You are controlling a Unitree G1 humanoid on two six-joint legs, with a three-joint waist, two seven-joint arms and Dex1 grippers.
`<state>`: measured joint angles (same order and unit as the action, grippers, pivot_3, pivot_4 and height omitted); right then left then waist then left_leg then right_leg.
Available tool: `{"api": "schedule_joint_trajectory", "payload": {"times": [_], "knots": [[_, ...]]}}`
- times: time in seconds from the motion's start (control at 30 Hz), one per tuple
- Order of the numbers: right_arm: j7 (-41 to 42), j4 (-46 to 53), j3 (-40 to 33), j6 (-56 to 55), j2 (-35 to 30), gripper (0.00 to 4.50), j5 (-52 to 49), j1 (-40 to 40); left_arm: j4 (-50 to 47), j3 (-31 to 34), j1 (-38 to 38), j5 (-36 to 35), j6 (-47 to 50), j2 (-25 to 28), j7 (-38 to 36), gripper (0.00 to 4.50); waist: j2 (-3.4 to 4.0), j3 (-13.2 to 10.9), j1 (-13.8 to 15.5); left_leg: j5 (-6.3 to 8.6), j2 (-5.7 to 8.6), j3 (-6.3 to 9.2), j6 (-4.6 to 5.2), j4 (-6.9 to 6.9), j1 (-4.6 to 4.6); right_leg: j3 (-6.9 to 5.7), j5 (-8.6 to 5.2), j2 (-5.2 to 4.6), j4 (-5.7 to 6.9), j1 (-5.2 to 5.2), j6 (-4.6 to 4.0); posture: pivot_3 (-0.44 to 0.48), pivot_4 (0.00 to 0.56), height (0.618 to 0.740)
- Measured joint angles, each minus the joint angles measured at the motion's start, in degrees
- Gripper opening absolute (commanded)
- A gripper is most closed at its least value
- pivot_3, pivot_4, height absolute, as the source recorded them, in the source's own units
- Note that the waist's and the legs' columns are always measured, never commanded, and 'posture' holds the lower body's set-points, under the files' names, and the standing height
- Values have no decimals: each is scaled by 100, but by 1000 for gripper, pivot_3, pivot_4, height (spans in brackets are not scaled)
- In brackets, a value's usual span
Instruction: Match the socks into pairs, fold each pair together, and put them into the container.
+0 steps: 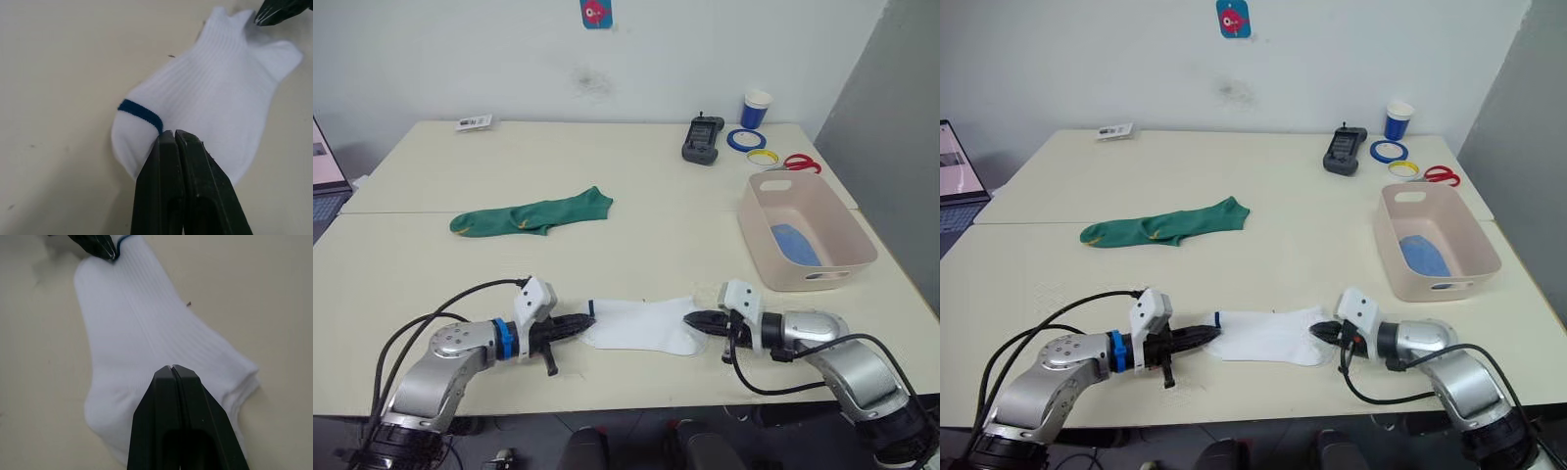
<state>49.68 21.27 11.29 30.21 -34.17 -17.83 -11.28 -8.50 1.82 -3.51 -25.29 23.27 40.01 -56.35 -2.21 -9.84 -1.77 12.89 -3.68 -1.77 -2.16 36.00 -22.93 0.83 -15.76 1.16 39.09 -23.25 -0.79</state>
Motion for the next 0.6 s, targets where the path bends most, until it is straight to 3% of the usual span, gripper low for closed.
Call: {"api": "schedule_joint_trajectory", "payload": {"times": [0.1, 0.17, 0.27, 0.53, 0.6], "knots": [[-186, 263, -445, 201, 27, 179, -260, -53, -67, 427, -61, -188, 168, -3, 263, 10, 0, 0, 12, 0, 2, 1, 0, 0, -1, 0, 0, -5, -2, 1, 0, 0, 150, 740], [-416, 306, -824, 215, 25, 618, -288, 30, -45, 798, -61, -283, 251, -37, 527, 0, -1, 0, 13, 0, 2, 1, 0, 0, -2, 0, 0, -12, -3, 1, 1, 0, 150, 740], [-725, 298, -1204, 100, 43, 1628, -224, 282, 33, 1246, 15, -303, 209, -94, 768, 597, 0, 0, 14, 0, 3, -3, 0, -1, -1, 4, -1, -14, -5, 1, 1, 0, 150, 740], [-1313, 250, -1871, -504, 128, 4500, 118, 1538, 771, 1893, 952, 50, -761, -527, 1307, 3244, -1, 1, 11, 0, -2, -6, 0, -4, 0, 5, -1, -22, -4, 0, 1, 0, 150, 740], [-1362, 252, -1906, -623, 134, 4500, 153, 1790, 829, 1916, 1117, 97, -918, -546, 1321, 3904, -1, 1, 12, 0, -3, -7, 0, -4, 1, 4, -1, -24, -4, 1, 1, 0, 150, 740]]}}
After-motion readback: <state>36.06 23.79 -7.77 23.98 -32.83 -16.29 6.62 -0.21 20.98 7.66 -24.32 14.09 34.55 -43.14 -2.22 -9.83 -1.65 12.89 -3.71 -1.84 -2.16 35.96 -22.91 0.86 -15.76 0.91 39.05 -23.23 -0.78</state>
